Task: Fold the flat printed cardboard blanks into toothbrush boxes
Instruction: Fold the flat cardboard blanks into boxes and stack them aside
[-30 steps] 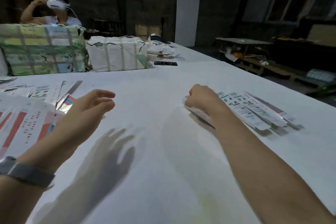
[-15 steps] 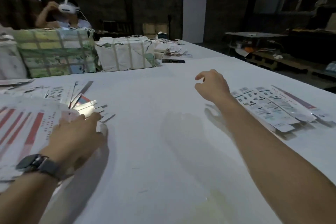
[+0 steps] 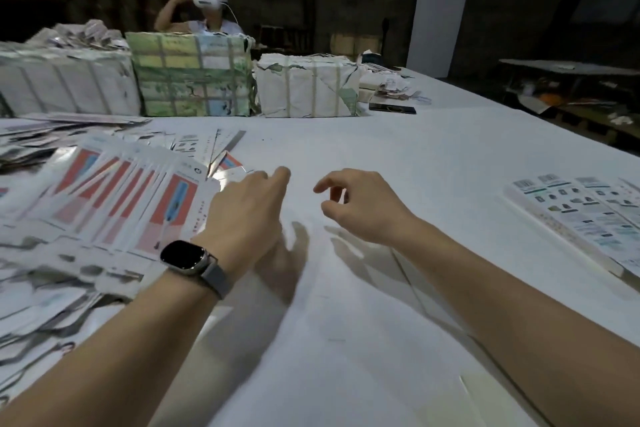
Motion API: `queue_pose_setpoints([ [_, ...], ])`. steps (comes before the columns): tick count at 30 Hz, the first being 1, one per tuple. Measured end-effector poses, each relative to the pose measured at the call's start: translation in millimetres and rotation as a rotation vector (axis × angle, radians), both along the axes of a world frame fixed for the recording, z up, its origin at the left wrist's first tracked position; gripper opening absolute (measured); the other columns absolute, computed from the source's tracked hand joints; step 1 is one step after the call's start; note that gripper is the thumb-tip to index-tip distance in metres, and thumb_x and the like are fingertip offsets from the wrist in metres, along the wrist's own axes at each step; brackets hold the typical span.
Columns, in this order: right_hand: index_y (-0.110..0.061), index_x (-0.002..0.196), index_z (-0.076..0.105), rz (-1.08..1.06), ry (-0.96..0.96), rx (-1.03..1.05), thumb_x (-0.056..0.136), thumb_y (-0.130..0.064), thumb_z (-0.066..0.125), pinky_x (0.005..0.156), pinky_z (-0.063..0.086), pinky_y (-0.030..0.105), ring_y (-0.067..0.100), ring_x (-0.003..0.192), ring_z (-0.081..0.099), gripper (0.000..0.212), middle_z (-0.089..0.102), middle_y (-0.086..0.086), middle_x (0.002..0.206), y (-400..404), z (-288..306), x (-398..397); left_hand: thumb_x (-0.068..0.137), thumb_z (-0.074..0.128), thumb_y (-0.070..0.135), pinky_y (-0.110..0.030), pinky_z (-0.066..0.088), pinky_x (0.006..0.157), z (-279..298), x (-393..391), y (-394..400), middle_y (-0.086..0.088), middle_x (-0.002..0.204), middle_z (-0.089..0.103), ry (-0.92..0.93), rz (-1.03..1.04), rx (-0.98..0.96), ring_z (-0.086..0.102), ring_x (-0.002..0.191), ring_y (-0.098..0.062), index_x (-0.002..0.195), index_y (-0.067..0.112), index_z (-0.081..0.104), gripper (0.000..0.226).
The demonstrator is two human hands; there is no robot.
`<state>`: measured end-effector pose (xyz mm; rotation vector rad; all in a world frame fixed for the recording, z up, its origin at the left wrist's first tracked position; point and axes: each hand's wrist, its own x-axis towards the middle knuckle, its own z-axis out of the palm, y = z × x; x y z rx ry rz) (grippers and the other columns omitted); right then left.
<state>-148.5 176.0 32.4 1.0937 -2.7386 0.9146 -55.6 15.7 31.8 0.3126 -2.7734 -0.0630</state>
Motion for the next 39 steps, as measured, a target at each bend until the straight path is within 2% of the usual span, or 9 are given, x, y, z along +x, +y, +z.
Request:
queue_pose_setpoints([
  [4, -0.033, 0.121, 0.062, 0.001, -0.081, -0.21, 0.087, -0.023, 0.065, 0.063, 0.043, 0.012, -0.002, 0.066, 0.055, 0.035, 0.061, -0.012, 0.081, -5, -5, -2, 0.081, 0.053, -0.004, -0.047, 0.049, 0.068, 7, -5, 5, -0.007, 0.111, 0.056, 0.164, -0.092, 0.103, 0.056, 0.09, -0.033, 0.127, 0.021, 0.045, 0.053],
  [12, -0.051, 0.142, 0.027, -0.005, -0.284, -0.514, 0.093, -0.037, 0.065, 0.072, 0.043, 0.028, 0.015, 0.087, 0.064, 0.064, 0.059, -0.001, 0.101, -8, -1, -4, 0.081, 0.066, 0.003, -0.028, 0.059, 0.06, 24, -5, 10, 0.009, 0.117, 0.058, 0.545, -0.223, 0.752, 0.067, 0.088, -0.01, 0.12, 0.027, 0.056, 0.047],
  [16, -0.051, 0.146, 0.023, 0.034, -0.25, -0.664, 0.095, -0.03, 0.065, 0.065, 0.045, 0.017, 0.007, 0.084, 0.068, 0.07, 0.061, -0.007, 0.112, -6, 5, 0, 0.081, 0.055, -0.012, -0.029, 0.058, 0.053, 21, -6, 13, 0.005, 0.115, 0.06, 0.423, -0.265, 1.334, 0.074, 0.076, -0.011, 0.126, 0.028, 0.051, 0.061],
  [19, -0.036, 0.15, 0.028, 0.102, -0.189, -0.733, 0.096, -0.019, 0.062, 0.074, 0.052, 0.015, -0.003, 0.093, 0.067, 0.066, 0.062, -0.037, 0.108, -7, 7, 5, 0.084, 0.053, -0.006, -0.039, 0.063, 0.068, 14, -7, 20, 0.004, 0.117, 0.063, 0.366, -0.248, 1.323, 0.074, 0.082, -0.017, 0.135, 0.026, 0.051, 0.06],
  [22, -0.028, 0.152, 0.03, 0.105, -0.112, -0.729, 0.098, -0.01, 0.057, 0.085, 0.053, 0.014, -0.017, 0.102, 0.058, 0.063, 0.046, -0.057, 0.108, -6, 11, 9, 0.082, 0.066, 0.014, -0.02, 0.056, 0.066, 10, -6, 29, 0.012, 0.113, 0.066, 0.321, -0.339, 1.264, 0.07, 0.084, -0.002, 0.132, 0.033, 0.05, 0.055],
  [28, -0.047, 0.149, 0.014, 0.242, -0.151, -0.891, 0.103, -0.023, 0.049, 0.086, 0.057, 0.022, -0.007, 0.125, 0.047, 0.063, 0.025, -0.03, 0.148, -4, 25, 16, 0.082, 0.071, 0.039, -0.011, 0.049, 0.074, 19, 2, 40, 0.044, 0.097, 0.062, 0.09, -0.541, 1.172, 0.063, 0.098, 0.013, 0.145, 0.044, 0.029, 0.076],
  [32, -0.047, 0.147, 0.016, 0.299, -0.14, -0.809, 0.103, -0.035, 0.039, 0.063, 0.061, 0.037, -0.001, 0.095, 0.068, 0.051, 0.061, -0.028, 0.101, -4, 26, 15, 0.081, 0.047, 0.039, -0.035, 0.054, 0.087, 28, 5, 31, 0.011, 0.124, 0.063, -0.077, -0.624, 1.396, 0.06, 0.115, -0.019, 0.139, 0.036, 0.046, 0.058],
  [34, -0.032, 0.146, 0.038, 0.244, -0.173, -0.818, 0.103, -0.032, 0.044, 0.05, 0.053, 0.022, 0.003, 0.076, 0.069, 0.044, 0.063, -0.013, 0.083, -2, 27, 13, 0.08, 0.038, 0.04, -0.05, 0.052, 0.1, 28, 8, 29, -0.004, 0.135, 0.059, -0.119, -0.639, 1.578, 0.058, 0.123, -0.029, 0.139, 0.025, 0.05, 0.062],
  [39, -0.027, 0.139, 0.055, 0.048, 0.134, -0.619, 0.096, -0.028, 0.064, 0.076, 0.058, 0.034, 0.013, 0.09, 0.056, 0.045, 0.048, -0.005, 0.1, 1, 32, 7, 0.081, 0.036, 0.026, -0.046, 0.06, 0.077, 25, 8, 23, -0.002, 0.093, 0.075, -0.063, -0.733, 1.815, 0.073, 0.095, -0.025, 0.122, 0.017, 0.057, 0.047],
])
